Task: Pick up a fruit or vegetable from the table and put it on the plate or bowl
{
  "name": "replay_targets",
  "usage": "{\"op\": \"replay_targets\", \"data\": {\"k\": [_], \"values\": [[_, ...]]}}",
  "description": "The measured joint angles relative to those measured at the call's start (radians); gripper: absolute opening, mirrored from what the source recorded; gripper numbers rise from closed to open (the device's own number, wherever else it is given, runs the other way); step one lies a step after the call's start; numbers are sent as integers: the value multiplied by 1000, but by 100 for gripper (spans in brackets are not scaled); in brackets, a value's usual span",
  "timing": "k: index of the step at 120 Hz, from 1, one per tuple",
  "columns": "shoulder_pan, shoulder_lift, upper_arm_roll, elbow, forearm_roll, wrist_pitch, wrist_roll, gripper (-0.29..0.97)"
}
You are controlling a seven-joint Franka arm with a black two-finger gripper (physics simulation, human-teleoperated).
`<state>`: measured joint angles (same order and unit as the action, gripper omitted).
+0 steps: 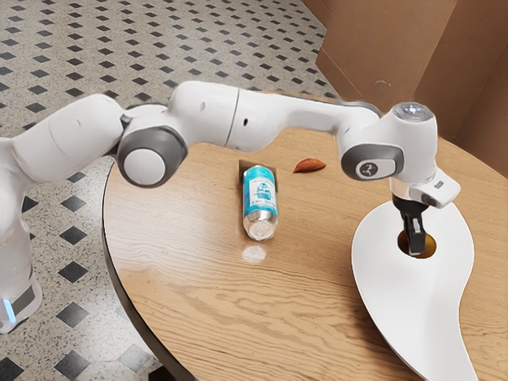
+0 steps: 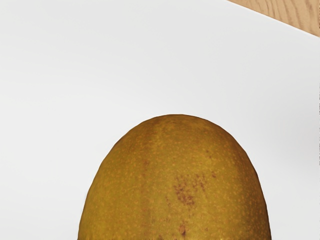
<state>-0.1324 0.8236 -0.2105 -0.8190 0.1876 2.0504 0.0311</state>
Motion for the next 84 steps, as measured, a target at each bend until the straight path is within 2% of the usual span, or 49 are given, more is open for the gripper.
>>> {"op": "replay_targets", "data": {"k": [9, 17, 28, 44, 51, 52, 54, 58, 61, 63, 65, 67, 71, 76, 80, 84], "values": [[-5, 5, -1, 0, 1, 12, -3, 25], [-4, 7, -6, -4, -2, 17, -5, 42], [-3, 7, -8, -6, -8, 21, -8, 53], [2, 1, -3, -6, -9, 17, -4, 61], [-9, -50, 39, -3, -9, 0, 17, 63], [-28, -69, 72, -2, -10, -6, 21, 63], [-126, -113, 240, -4, -27, -22, 30, 63], [-380, -170, 675, -35, -105, -60, 48, 64], [-612, -193, 1038, -120, -180, -89, 63, 64], [-752, -206, 1246, -181, -224, -108, 74, 64], [-853, -219, 1403, -225, -262, -130, 84, 65], [-922, -235, 1523, -256, -295, -157, 96, 65], [-1001, -263, 1697, -294, -349, -215, 126, 65], [-1072, -346, 1813, -346, -391, -278, 167, 65], [-1240, -558, 1869, -456, -333, -310, 190, 65], [-1339, -697, 1899, -540, -278, -338, 202, 66]]}}
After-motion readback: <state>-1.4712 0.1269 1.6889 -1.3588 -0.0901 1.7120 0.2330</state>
